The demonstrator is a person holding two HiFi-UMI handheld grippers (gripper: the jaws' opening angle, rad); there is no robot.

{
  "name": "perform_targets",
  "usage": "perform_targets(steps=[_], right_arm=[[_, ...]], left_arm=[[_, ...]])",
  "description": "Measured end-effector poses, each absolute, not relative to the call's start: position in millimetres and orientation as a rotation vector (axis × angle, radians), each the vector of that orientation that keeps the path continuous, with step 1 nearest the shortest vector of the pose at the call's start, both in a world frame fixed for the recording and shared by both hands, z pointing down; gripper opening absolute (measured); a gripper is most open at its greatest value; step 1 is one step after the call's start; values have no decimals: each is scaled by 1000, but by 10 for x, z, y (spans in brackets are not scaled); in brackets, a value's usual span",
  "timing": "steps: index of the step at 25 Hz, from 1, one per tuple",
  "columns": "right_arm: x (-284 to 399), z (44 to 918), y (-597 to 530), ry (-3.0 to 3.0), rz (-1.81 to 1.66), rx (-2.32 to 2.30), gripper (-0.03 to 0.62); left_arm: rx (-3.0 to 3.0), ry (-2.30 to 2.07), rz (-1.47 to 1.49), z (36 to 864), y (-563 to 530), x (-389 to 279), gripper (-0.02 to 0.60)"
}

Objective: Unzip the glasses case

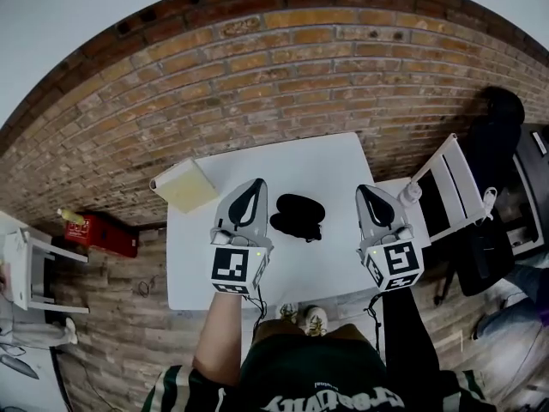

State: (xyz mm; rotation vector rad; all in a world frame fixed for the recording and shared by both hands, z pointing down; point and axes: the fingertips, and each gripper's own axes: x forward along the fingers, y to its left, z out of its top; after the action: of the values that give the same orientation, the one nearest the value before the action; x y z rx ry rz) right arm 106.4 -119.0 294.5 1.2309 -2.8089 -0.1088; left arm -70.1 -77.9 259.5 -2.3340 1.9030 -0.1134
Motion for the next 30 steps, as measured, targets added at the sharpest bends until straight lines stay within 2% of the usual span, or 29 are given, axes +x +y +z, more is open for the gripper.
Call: perform_targets(steps=[30], right_arm=[[1254, 2850, -1055, -2856, -148, 1194, 12]], left_arm=[[-2253, 1908, -100, 2357, -532, -440, -2]])
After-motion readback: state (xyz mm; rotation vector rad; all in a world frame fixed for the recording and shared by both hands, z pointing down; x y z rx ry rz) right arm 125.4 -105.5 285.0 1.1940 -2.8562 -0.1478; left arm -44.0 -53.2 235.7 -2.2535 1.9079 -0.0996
